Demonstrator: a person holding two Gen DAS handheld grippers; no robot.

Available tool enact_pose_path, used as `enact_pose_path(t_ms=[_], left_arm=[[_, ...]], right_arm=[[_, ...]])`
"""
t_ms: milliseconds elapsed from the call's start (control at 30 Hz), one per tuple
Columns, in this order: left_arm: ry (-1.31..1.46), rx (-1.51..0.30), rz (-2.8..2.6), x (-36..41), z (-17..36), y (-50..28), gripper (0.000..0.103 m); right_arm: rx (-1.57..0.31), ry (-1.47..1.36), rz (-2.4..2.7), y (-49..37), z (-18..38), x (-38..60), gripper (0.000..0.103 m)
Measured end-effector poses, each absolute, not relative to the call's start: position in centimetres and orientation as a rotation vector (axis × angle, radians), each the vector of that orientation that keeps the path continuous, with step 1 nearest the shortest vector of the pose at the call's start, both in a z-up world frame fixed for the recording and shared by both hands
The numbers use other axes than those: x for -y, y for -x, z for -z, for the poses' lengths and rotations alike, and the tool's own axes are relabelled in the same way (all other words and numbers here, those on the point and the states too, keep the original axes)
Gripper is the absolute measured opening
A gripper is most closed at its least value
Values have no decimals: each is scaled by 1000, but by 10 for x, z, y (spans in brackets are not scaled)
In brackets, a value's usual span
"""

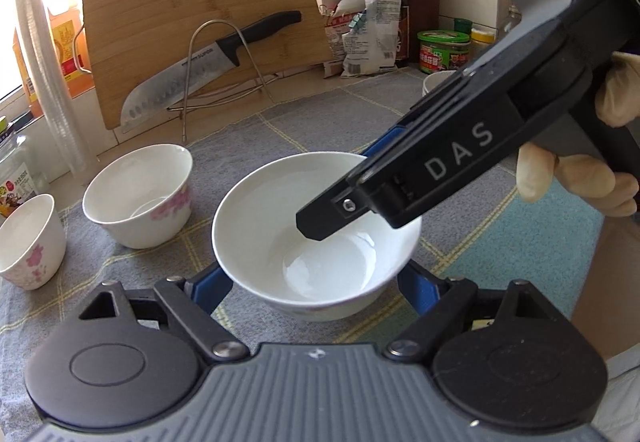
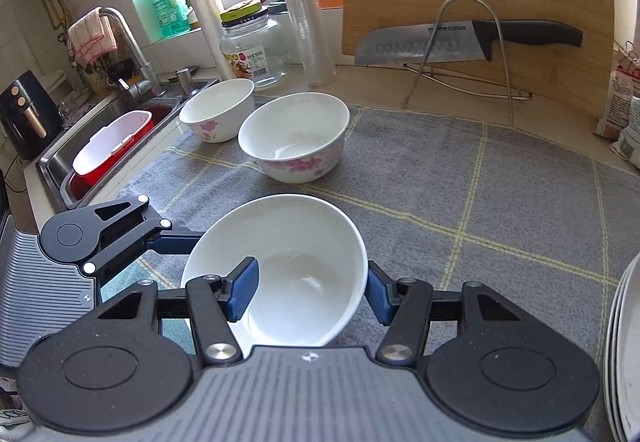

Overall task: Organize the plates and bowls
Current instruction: 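Lift the bowl with the right tool and carry it to the plate stack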

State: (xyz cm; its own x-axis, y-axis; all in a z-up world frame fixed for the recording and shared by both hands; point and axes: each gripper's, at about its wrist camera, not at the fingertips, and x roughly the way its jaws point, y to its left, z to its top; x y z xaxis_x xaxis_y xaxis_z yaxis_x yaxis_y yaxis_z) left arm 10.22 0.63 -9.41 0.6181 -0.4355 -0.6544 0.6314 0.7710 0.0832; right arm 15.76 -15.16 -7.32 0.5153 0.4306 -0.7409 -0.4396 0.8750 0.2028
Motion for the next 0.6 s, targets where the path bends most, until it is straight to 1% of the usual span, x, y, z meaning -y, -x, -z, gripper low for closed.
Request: enact_pose_path(t_ms=[600], left_arm=[[-329,-672,661,12,101,-107,89]], right_arm=[[-901,-12,-481,-158,83,169,63]])
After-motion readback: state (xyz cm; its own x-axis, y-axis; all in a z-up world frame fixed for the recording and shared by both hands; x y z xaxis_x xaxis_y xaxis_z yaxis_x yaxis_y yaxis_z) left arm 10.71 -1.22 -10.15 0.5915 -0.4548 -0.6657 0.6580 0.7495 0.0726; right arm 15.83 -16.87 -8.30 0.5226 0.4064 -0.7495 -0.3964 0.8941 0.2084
